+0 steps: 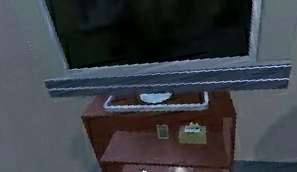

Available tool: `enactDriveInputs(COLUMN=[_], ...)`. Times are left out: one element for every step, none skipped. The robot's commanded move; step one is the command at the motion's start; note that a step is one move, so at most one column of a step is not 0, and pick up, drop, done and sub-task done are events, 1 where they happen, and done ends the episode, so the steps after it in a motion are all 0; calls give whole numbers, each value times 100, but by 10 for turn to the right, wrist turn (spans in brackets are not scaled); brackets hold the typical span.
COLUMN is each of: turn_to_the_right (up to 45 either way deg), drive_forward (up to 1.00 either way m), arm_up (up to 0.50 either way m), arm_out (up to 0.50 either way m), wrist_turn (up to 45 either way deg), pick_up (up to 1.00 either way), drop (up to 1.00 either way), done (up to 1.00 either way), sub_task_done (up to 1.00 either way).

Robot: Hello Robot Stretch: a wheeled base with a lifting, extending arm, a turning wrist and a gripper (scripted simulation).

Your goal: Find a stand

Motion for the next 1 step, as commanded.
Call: enactDriveInputs(turn_to_the_right=[0], drive_forward=[0], arm_up=[0], arm_out=[0], wrist_turn=[0], pick_up=[0], drop=[0], done=[100], sub_task_done=[0])
